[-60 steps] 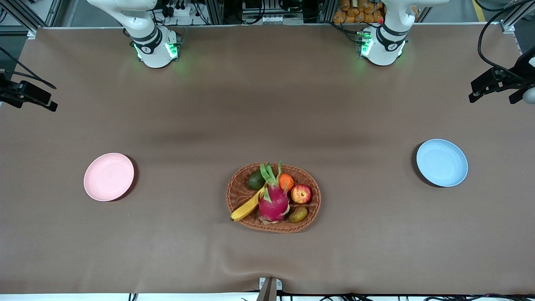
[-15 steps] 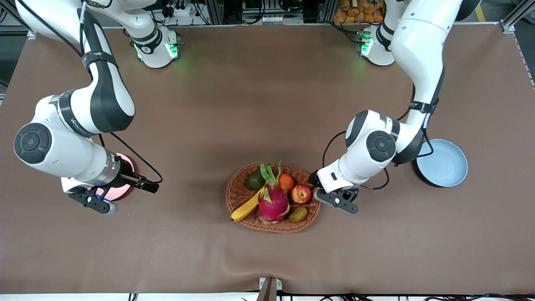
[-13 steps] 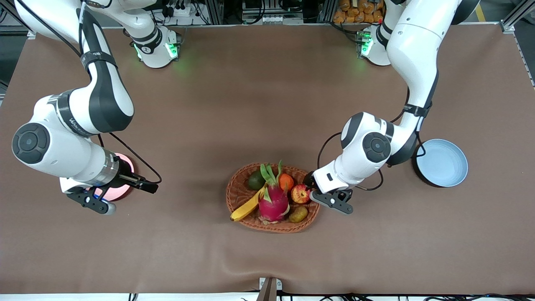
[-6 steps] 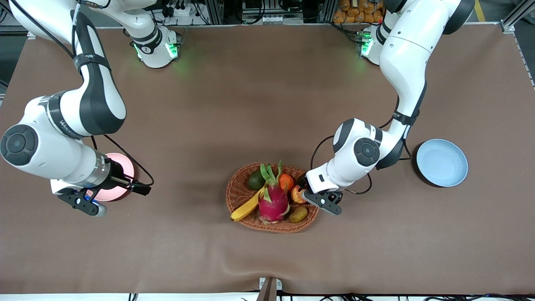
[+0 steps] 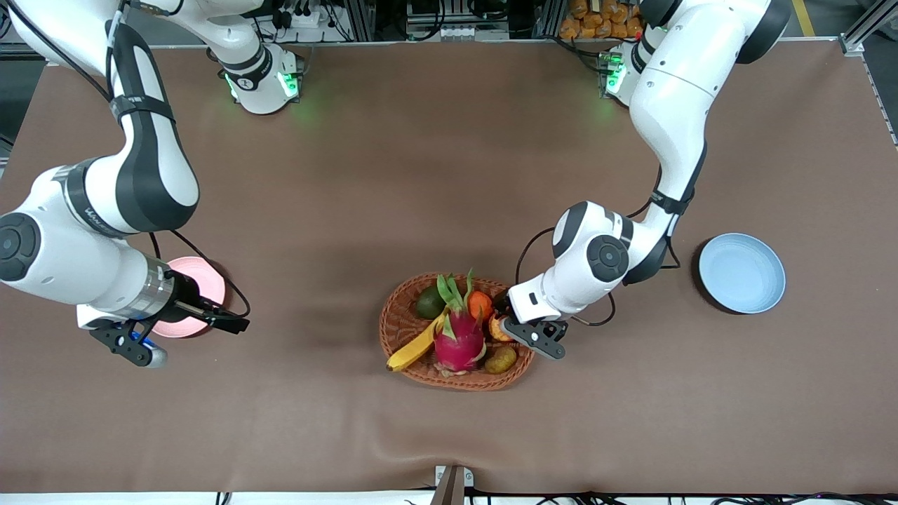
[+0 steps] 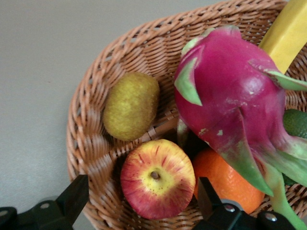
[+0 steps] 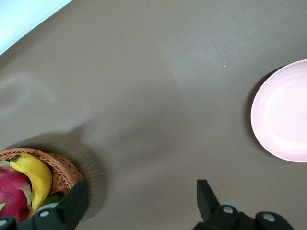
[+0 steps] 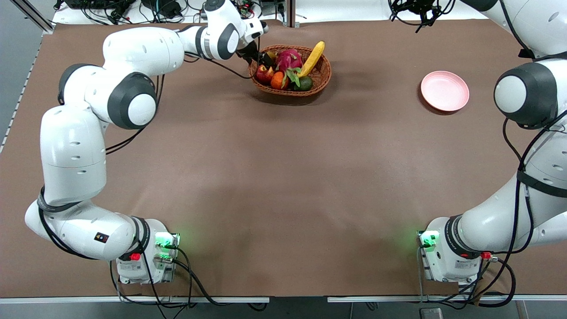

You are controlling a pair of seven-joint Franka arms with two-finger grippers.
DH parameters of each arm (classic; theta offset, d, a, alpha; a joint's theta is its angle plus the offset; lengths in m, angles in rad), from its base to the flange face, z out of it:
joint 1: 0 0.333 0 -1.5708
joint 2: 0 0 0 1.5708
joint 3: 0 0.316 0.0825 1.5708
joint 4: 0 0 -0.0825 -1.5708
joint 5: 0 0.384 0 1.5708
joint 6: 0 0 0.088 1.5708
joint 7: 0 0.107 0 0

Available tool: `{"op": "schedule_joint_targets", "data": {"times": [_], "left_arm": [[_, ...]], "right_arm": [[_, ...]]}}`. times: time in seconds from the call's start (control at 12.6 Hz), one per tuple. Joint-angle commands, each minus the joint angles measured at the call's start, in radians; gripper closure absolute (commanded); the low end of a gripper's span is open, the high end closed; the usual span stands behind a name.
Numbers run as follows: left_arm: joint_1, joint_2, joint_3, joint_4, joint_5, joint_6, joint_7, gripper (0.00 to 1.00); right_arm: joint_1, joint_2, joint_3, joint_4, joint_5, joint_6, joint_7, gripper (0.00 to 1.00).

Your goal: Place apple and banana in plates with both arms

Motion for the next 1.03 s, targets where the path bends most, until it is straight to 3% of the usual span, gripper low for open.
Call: {"op": "schedule_joint_targets", "data": {"times": [0.0, 0.4, 0.55, 0.95], "left_arm": [[-0.009, 0.012, -0.002, 0.022, -0.028, 0.015, 0.033, 0.0], [-0.012, 0.032, -0.002, 0.023, -0.028, 0.038, 0.033, 0.04], [-0.02, 0.035, -0.004, 0.023, -0.027, 0.038, 0.035, 0.14], [-0.02, 0.044, -0.004, 0.023, -0.027, 0.05, 0.044, 0.14]], "right_arm": [[-0.005, 0.002, 0.005, 0.004, 0.018, -0.013, -0.014, 0.0], [-0.005, -0.012, 0.005, 0.007, 0.017, -0.031, -0.014, 0.0], [-0.011, -0.017, 0.005, 0.006, 0.017, -0.045, -0.015, 0.0], [-0.019, -0.014, 0.005, 0.013, 0.021, -0.038, -0.012, 0.0]]}}
